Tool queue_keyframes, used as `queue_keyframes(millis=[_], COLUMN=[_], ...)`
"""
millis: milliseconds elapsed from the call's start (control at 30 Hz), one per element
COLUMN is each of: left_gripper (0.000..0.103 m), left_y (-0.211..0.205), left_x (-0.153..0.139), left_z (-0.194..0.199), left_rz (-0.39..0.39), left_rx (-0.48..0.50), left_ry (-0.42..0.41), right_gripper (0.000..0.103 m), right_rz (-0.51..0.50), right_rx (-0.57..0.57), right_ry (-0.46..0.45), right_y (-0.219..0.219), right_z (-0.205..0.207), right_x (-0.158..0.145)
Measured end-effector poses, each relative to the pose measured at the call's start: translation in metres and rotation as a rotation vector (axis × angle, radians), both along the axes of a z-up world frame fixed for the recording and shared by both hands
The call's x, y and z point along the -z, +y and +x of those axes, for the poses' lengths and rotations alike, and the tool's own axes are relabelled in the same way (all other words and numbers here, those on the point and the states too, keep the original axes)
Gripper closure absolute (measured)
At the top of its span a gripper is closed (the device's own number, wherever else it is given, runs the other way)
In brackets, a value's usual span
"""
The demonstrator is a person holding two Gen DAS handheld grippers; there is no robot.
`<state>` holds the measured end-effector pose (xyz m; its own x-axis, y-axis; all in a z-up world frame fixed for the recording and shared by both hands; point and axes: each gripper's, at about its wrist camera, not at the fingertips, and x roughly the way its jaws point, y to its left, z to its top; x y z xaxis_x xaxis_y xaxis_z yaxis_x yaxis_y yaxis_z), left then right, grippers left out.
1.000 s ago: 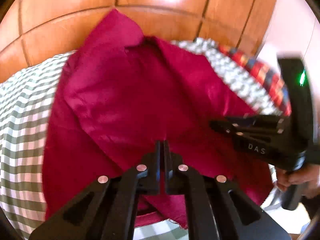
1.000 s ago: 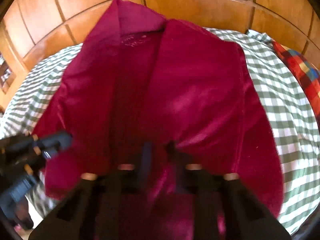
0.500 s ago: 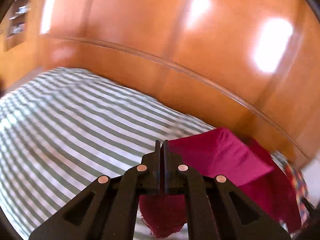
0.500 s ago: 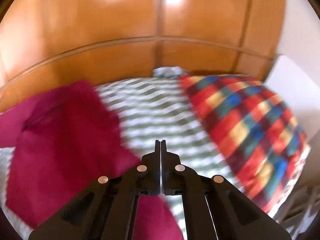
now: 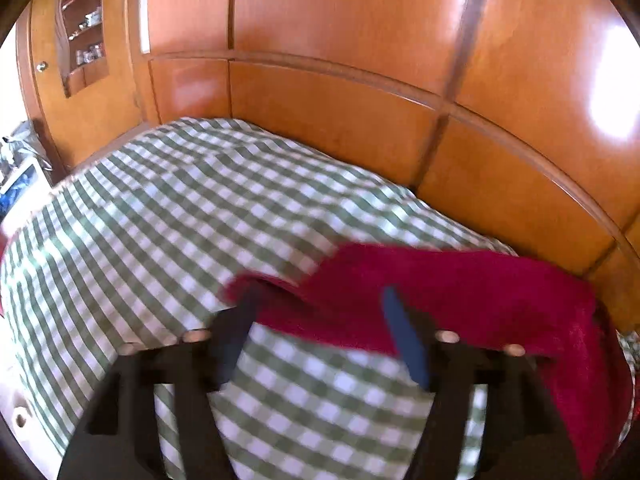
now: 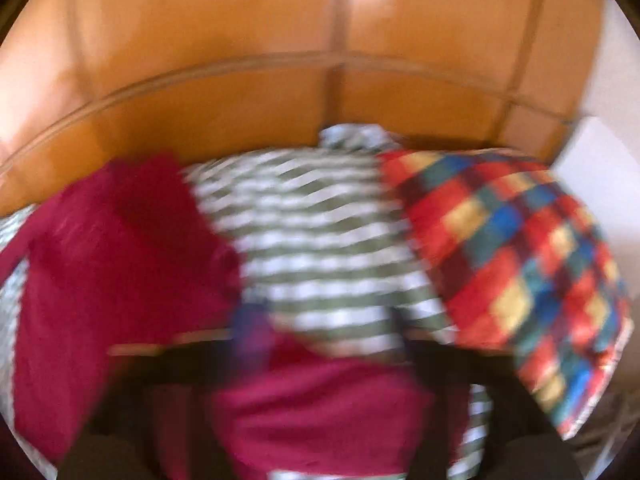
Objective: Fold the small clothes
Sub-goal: 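Lift and shake out the top with both tools, laying it flat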
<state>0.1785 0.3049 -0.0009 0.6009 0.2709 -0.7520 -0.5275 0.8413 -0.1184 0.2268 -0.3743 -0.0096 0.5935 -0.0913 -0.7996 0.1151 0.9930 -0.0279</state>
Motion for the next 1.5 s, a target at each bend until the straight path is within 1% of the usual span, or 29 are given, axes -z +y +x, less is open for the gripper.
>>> queue_keyframes(millis=[33,100,167,233,300,333,367,400,433,467,500,600,733,800,833,867,900,933,1000,1133,1200,1233,1267,1300,1333,1367,1400,1433,1500], left_gripper=[0.035,0.035,0.035,0.035,0.035,0.035,0.035,0.035,0.035,0.035,0.034,0.028,0.027,0.027,0.027,0.028,0.028,0.03,0.035,0.051,0.062,0.069,0.075,0.079,0.086,0.09,0.091,0.093,0.094], left_y=[-0.012,-0.036,-0.067,-0.097,-0.123,-0.132,-0.145,-0.157,-0.165,-0.176,-0.183,-0.197,-0.204,-0.206,-0.206,-0.206,-0.206,-0.205,-0.204,-0.205,-0.208,-0.21,-0.212,-0.213,-0.213,-0.211,-0.21,-0.208,-0.204], left_x=[0.004,0.013,0.023,0.033,0.041,0.044,0.051,0.054,0.058,0.062,0.068,0.071,0.071,0.072,0.073,0.074,0.074,0.074,0.075,0.075,0.076,0.076,0.076,0.077,0.077,0.078,0.077,0.076,0.071], left_z=[-0.01,-0.028,-0.05,-0.076,-0.1,-0.109,-0.119,-0.125,-0.129,-0.134,-0.137,-0.143,-0.142,-0.14,-0.139,-0.138,-0.138,-0.139,-0.137,-0.137,-0.134,-0.133,-0.132,-0.132,-0.132,-0.133,-0.134,-0.136,-0.144], left_rz=[-0.009,-0.012,-0.02,-0.03,-0.071,-0.103,-0.143,-0.162,-0.167,-0.168,-0.168,-0.176,-0.211,-0.219,-0.22,-0.221,-0.22,-0.225,-0.241,-0.263,-0.271,-0.277,-0.276,-0.277,-0.283,-0.297,-0.307,-0.318,-0.321], left_rx=[0.045,0.137,0.257,0.363,0.456,0.488,0.531,0.558,0.574,0.593,0.607,0.609,0.619,0.622,0.622,0.622,0.621,0.621,0.62,0.634,0.648,0.658,0.664,0.668,0.669,0.666,0.661,0.653,0.649], left_ry=[-0.001,0.008,0.023,0.036,0.046,0.051,0.064,0.079,0.092,0.107,0.116,0.114,0.11,0.113,0.113,0.114,0.115,0.114,0.112,0.111,0.114,0.115,0.114,0.113,0.112,0.107,0.1,0.09,0.069], right_gripper=[0.009,0.009,0.009,0.009,0.011,0.035,0.052,0.059,0.082,0.092,0.098,0.098,0.098,0.075,0.036,0.012,0.012,0.012,0.012,0.013,0.025,0.04,0.049,0.066,0.072,0.085,0.091,0.091,0.092], right_rz=[-0.011,-0.067,-0.116,-0.159,-0.111,-0.054,-0.005,0.014,0.012,-0.007,-0.026,-0.176,-0.316,-0.294,-0.273,-0.256,-0.244,-0.223,-0.182,0.068,0.15,0.193,0.227,0.247,0.231,0.208,0.22,0.251,0.219], right_rx=[-0.027,-0.076,-0.103,-0.075,-0.027,-0.002,0.0,-0.004,-0.02,-0.03,-0.037,-0.01,0.155,0.213,0.227,0.235,0.241,0.223,0.172,-0.023,-0.079,-0.1,-0.116,-0.136,-0.14,-0.142,-0.145,-0.146,-0.17], right_ry=[-0.003,0.05,0.148,0.213,0.252,0.277,0.305,0.31,0.293,0.289,0.278,0.179,0.05,0.02,0.014,0.003,-0.02,-0.039,-0.013,0.114,0.171,0.212,0.245,0.271,0.262,0.24,0.236,0.23,0.203], right_y=[0.009,0.025,0.033,0.027,0.008,-0.004,-0.012,-0.016,-0.018,-0.018,-0.017,-0.022,-0.046,-0.06,-0.064,-0.066,-0.065,-0.057,-0.047,-0.012,0.004,0.013,0.021,0.033,0.04,0.047,0.049,0.051,0.06], right_z=[-0.002,0.0,0.002,-0.002,-0.008,-0.013,-0.016,-0.019,-0.024,-0.026,-0.026,-0.017,0.01,0.019,0.02,0.018,0.011,-0.003,-0.014,-0.073,-0.093,-0.105,-0.113,-0.122,-0.128,-0.133,-0.133,-0.134,-0.138], right_x=[0.004,0.019,0.042,0.062,0.074,0.081,0.088,0.09,0.087,0.084,0.077,0.042,-0.002,-0.014,-0.018,-0.021,-0.024,-0.024,-0.016,0.024,0.042,0.055,0.065,0.076,0.08,0.079,0.077,0.072,0.061])
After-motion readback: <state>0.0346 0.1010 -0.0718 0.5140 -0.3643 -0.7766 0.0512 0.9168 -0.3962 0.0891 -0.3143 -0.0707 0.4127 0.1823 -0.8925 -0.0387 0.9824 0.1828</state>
